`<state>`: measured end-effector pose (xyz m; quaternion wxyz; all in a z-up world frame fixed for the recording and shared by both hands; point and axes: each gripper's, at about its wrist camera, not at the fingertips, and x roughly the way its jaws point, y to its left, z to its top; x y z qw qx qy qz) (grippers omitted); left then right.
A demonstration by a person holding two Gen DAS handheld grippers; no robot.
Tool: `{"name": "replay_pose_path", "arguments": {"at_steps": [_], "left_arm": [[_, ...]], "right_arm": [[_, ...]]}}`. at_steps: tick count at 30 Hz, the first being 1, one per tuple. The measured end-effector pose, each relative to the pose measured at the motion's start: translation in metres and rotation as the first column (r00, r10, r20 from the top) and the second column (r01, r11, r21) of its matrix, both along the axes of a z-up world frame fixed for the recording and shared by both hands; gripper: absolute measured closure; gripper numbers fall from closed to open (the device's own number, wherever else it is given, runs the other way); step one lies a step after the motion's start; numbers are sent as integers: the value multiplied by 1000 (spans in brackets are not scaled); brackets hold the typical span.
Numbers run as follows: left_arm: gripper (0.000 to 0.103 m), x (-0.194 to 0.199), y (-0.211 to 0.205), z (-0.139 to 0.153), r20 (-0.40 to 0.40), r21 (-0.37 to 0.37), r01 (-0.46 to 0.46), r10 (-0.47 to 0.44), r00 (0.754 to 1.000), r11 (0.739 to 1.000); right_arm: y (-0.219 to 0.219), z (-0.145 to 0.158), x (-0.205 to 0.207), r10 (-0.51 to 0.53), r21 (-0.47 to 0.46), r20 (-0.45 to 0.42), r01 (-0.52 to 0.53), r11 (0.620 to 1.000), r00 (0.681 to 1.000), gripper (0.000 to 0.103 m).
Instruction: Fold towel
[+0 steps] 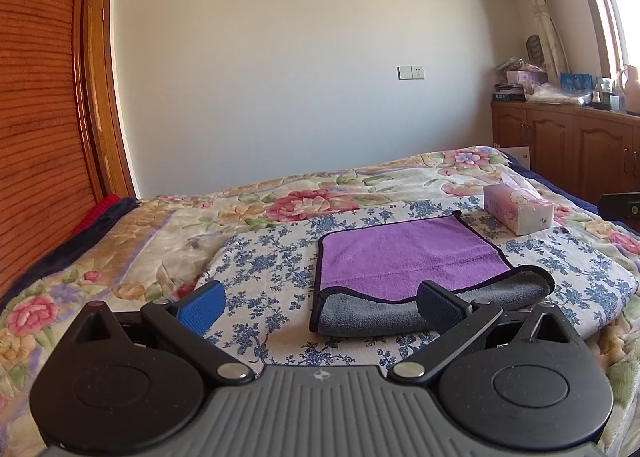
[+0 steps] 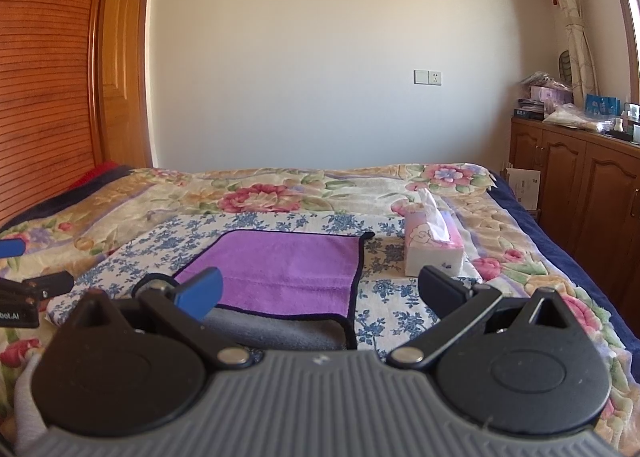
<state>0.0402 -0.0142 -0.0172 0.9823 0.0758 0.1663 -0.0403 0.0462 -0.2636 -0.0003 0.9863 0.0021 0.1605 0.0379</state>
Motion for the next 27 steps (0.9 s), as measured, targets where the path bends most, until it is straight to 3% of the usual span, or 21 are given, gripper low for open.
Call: {"name": "replay_pose_path", "arguments": {"at_steps": [27], "left_arm": [[0,54,-2,-15,-42,-8,12,-12,999,1000]], "right_arm": [[5,-15,37,39,-21,-84,-41,999,996,0]]}}
